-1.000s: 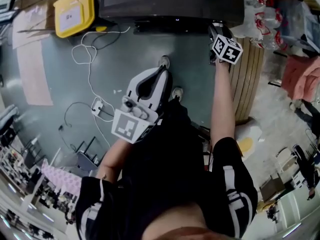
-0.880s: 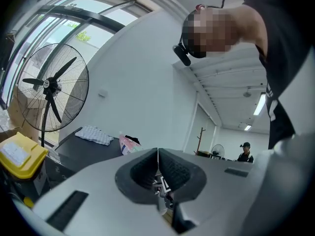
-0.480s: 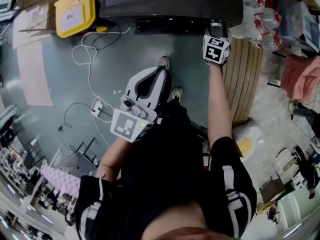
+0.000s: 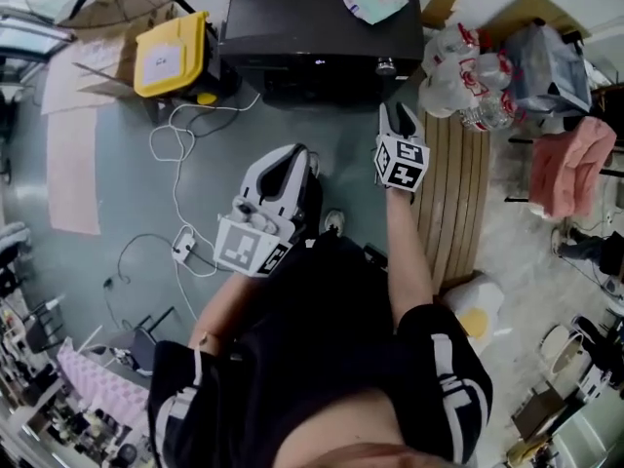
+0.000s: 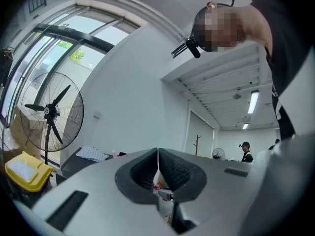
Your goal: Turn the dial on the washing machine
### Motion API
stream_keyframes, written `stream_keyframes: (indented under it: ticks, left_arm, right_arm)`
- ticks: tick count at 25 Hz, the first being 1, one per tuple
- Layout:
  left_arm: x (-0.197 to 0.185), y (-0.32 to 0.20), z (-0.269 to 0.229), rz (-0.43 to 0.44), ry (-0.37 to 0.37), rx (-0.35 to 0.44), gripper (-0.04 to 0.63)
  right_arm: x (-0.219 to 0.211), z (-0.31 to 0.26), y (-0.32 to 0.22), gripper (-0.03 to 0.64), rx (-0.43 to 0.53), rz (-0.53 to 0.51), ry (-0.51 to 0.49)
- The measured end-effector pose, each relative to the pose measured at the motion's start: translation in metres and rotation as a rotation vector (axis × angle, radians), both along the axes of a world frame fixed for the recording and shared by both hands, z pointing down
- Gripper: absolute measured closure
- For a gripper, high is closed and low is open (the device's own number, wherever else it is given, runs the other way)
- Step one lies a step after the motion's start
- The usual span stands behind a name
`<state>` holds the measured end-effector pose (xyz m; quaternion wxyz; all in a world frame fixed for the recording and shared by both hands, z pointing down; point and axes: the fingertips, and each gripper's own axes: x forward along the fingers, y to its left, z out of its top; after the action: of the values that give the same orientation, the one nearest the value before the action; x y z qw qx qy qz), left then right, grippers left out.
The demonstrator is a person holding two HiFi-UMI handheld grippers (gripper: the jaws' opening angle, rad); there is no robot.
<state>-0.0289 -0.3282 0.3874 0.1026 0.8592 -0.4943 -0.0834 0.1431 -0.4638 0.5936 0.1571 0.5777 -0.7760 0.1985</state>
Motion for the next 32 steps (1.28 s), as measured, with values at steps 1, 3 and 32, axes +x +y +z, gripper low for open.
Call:
stream_keyframes:
  ticks: [1, 3, 32]
  left_arm:
    - [0.004, 0.017, -0.010, -0.006, -0.006, 0.011, 0.571]
    - [0.010, 0.050, -0.024, -0.023, -0.013, 0.024, 0.571]
    - [-0.041, 0.165, -0.042, -0.066, -0.003, 0.036, 0.571]
  right_arm:
    - [0.003, -0.017, 0.020, 0.488, 0.019, -0.006, -0.025]
    - [0.010, -0.047, 0.057, 0.516, 0.050, -0.018, -0.064]
    - [-0.041, -0.185, 0.267, 0.591, 0.202, -0.106, -0.155]
